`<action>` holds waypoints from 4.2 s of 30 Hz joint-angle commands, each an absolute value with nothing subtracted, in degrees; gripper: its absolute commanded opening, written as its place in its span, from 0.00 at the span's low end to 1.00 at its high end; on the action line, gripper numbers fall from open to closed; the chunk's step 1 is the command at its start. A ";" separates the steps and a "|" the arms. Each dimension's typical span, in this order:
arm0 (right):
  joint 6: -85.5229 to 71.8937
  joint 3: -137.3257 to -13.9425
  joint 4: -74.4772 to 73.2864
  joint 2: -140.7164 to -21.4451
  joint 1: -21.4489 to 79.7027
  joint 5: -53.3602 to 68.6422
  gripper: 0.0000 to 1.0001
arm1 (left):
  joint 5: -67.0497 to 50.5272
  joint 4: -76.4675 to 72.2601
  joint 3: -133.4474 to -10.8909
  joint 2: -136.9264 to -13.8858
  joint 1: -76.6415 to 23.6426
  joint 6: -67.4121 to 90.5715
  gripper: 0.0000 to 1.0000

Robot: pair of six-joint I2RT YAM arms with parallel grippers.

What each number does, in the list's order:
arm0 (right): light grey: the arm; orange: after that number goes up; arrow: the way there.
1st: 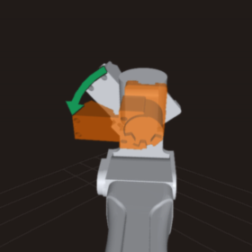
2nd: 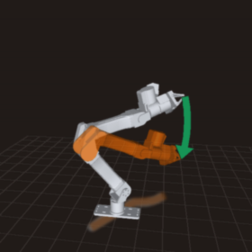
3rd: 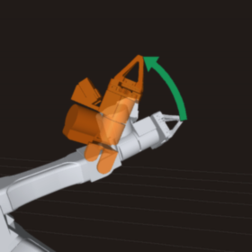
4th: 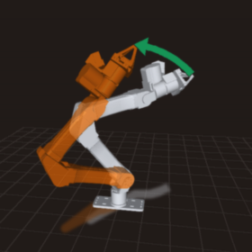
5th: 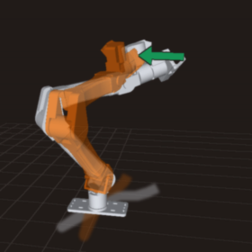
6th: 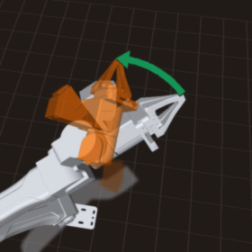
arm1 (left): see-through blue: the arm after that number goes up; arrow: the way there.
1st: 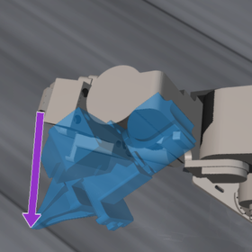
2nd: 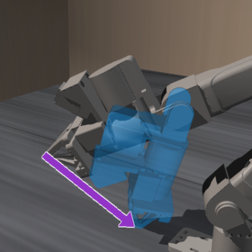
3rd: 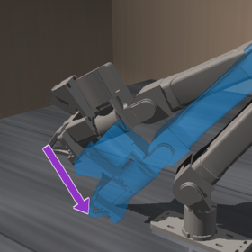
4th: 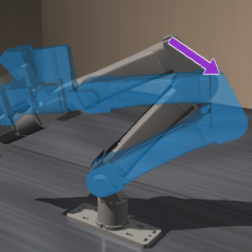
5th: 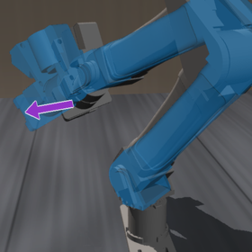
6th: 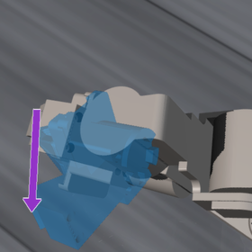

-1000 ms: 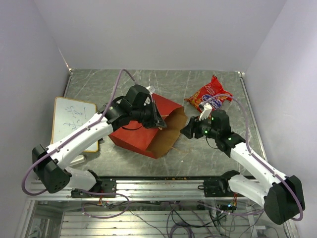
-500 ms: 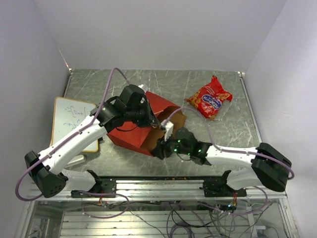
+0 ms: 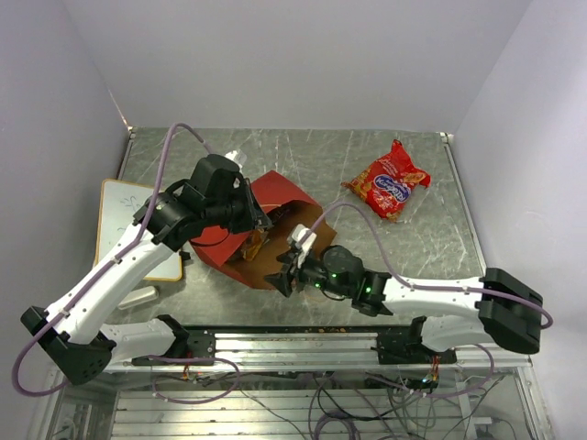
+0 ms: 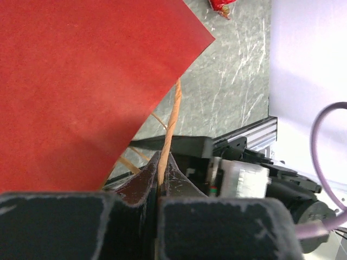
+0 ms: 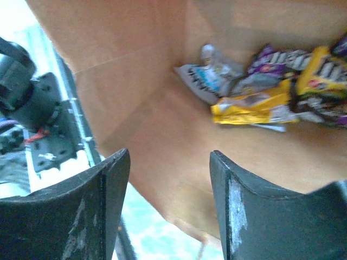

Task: Take the snacks out of the paper bag
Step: Take out the snack from the paper bag, then place the snack at the center of the board.

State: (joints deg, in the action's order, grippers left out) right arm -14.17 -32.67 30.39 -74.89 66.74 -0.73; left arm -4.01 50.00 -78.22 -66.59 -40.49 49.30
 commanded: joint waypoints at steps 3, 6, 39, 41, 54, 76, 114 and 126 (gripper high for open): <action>16.33 -27.49 31.38 -69.10 65.78 -5.05 0.64 | -3.22 51.33 -78.42 -65.99 -40.07 47.72 0.07; 28.85 -28.68 29.57 -70.54 62.10 3.23 0.65 | -3.65 51.26 -79.59 -66.94 -40.06 46.69 0.07; 63.63 -56.72 23.47 -110.49 51.32 27.12 0.58 | -4.24 55.86 -87.28 -71.71 -39.21 39.38 0.07; 64.18 -58.31 22.67 -111.82 51.39 27.44 0.57 | -4.54 56.09 -87.74 -72.33 -39.06 38.80 0.07; 62.24 -60.30 24.96 -114.11 51.40 27.82 0.22 | -6.77 56.93 -88.82 -73.20 -33.95 36.30 0.07; 38.70 -49.51 17.59 -90.00 49.54 25.41 0.00 | -9.88 47.95 -82.96 -70.31 -30.06 40.11 0.07; -24.25 -56.89 -43.26 -74.86 25.63 -37.65 0.00 | -9.50 46.30 -88.31 -80.64 -29.35 42.63 0.07; -20.09 -57.83 -37.47 -93.03 17.31 -34.93 0.00 | -10.39 52.03 -91.29 -82.14 -29.27 39.18 0.07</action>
State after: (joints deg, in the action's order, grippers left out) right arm -20.69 -56.03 -39.31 -90.56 17.56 -36.32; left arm -8.91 49.78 -89.62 -81.62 -29.76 41.01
